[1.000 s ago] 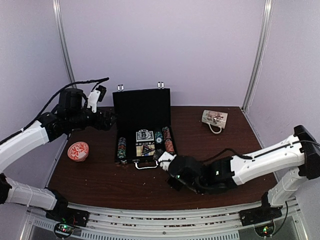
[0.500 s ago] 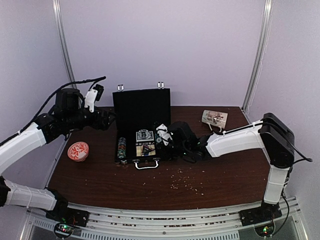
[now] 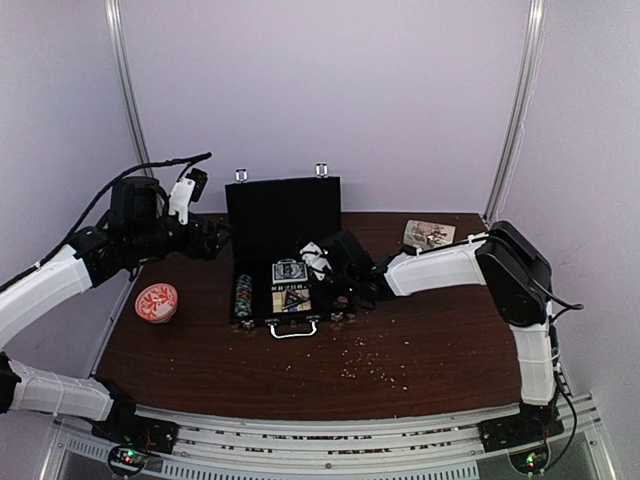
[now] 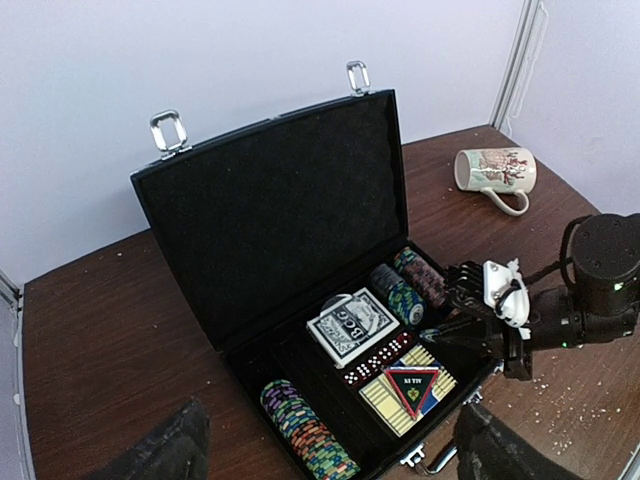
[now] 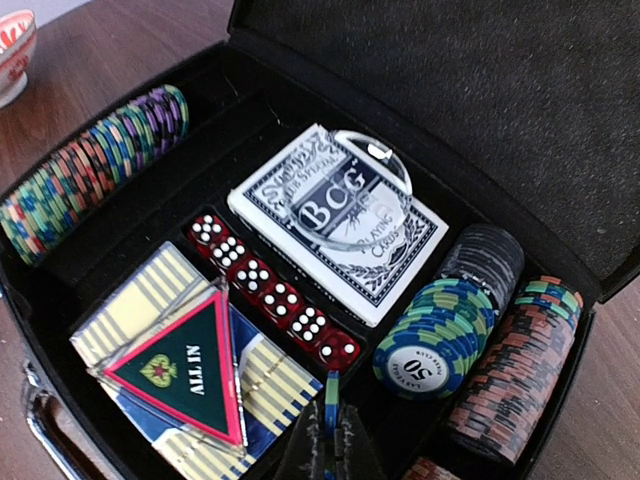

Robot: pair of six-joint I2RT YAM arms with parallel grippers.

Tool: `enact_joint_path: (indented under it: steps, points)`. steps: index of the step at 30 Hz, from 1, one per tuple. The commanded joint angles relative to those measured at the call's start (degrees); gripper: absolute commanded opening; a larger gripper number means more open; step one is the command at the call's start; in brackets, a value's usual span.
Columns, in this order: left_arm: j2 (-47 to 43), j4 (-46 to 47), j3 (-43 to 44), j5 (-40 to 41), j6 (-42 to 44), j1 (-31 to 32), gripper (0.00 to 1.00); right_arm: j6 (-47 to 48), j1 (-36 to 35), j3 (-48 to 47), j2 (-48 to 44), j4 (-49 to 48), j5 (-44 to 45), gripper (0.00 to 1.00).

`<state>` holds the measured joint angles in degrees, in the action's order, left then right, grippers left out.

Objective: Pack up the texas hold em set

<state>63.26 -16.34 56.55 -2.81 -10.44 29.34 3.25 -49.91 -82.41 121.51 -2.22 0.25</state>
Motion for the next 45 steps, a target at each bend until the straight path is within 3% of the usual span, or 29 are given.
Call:
enact_joint_path:
  steps: [1,16,33,40,45]
  points:
    - [-0.7,2.6,-0.4,-1.0,-0.2,-0.4,0.87,2.1,0.8,-4.0,2.9,4.4,0.6,0.0]
    - [-0.9,2.6,-0.5,-1.1,-0.2,-0.4,0.87,4.4,1.5,-8.1,7.4,5.1,8.7,0.0]
    - [-0.5,2.6,-0.6,1.0,0.0,-0.3,0.88,6.5,1.4,-9.4,4.9,4.7,13.0,0.35]
    - [0.4,3.3,-0.6,3.7,0.3,-0.5,0.89,5.0,1.4,-3.1,-3.6,-0.3,11.6,0.49]
    - [5.3,6.4,2.9,-1.7,-1.5,-6.2,0.91,2.3,1.4,2.7,-13.0,-0.8,10.3,0.6]
